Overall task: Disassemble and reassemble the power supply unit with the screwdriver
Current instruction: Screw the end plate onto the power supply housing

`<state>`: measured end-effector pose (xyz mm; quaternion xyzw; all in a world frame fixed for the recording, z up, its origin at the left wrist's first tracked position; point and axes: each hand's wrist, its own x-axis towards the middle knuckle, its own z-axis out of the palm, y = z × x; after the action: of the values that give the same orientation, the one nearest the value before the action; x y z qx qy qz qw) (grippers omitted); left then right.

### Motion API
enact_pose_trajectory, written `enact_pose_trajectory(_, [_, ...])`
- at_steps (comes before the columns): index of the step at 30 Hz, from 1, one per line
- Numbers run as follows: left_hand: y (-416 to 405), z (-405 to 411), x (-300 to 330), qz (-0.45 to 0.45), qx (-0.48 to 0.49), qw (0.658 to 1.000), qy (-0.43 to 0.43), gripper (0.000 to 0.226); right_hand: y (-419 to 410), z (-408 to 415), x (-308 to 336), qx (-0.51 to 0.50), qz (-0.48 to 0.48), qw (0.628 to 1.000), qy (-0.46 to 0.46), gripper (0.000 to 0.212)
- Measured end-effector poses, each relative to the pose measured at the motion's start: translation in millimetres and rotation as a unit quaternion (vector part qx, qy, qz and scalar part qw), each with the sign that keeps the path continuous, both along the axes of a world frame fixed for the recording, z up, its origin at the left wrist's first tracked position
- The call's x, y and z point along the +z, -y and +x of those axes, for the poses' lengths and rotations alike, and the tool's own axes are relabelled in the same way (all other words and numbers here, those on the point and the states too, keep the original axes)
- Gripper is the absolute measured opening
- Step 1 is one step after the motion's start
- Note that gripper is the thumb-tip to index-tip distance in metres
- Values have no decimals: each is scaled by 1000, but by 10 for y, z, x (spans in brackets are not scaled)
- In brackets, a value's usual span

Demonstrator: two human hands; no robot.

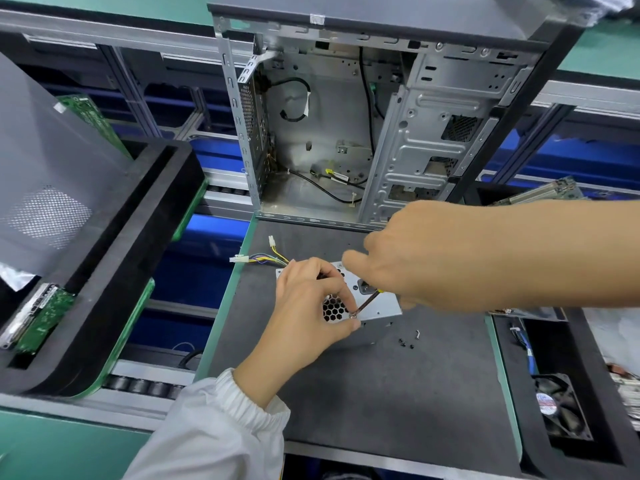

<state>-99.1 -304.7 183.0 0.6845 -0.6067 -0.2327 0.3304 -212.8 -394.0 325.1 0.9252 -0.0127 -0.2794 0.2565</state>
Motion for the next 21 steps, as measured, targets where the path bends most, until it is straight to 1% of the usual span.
enact_pose_trajectory(1, [2, 5, -5, 0, 2, 1000, -2, 24, 3, 1, 10, -8, 4, 1000, 0, 41])
enact_pose_trajectory(4, [16, 18, -6, 4, 5, 1000, 4, 22, 6, -27, 58, -5, 5, 1000, -10, 27])
enact_pose_trajectory(5, [20, 19, -4, 6, 5, 1000, 6, 22, 6, -42, 68, -2, -2, 1000, -11, 29])
enact_pose_trajectory(7, [19, 14, 4, 9, 4, 1000, 5, 24, 26, -54, 57, -2, -18, 1000, -2, 42])
enact_pose_trajectory(8, [18, 9, 8, 8, 4, 1000, 3, 25, 51, -53, 43, -10, -13, 1000, 7, 45])
enact_pose_trajectory(10, [18, 4, 14, 5, 6, 1000, -1, 25, 107, -50, 7, -48, 21, 999, 15, 44])
enact_pose_trajectory(12, [14, -1, 16, 2, 14, 1000, -4, 22, 150, -38, 21, -85, 80, 993, 5, 40])
enact_pose_trajectory(13, [9, -2, 16, 4, 15, 1000, -6, 23, 161, -33, 42, -97, 106, 990, -8, 42])
enact_pose_trajectory(14, [9, -2, 17, 8, 14, 1000, -5, 24, 156, -22, 75, -101, 114, 988, -26, 46])
enact_pose_trajectory(15, [10, -7, 18, 10, 13, 1000, -3, 24, 141, -10, 98, -92, 104, 990, -35, 45])
enact_pose_trajectory(16, [8, -13, 26, 8, 11, 1000, -5, 24, 128, 0, 107, -70, 86, 994, -26, 39])
enact_pose_trajectory(18, [10, -30, 77, -22, 2, 999, -43, 26, 98, 31, 116, -25, 52, 998, 3, 29])
enact_pose_trajectory(20, [30, -54, 138, -60, -8, 991, -118, 25, 67, 86, 127, 1, 47, 999, 16, 38])
enact_pose_trajectory(21, [41, -69, 165, -64, -6, 986, -154, 23, 50, 116, 116, 15, 47, 999, 20, 42])
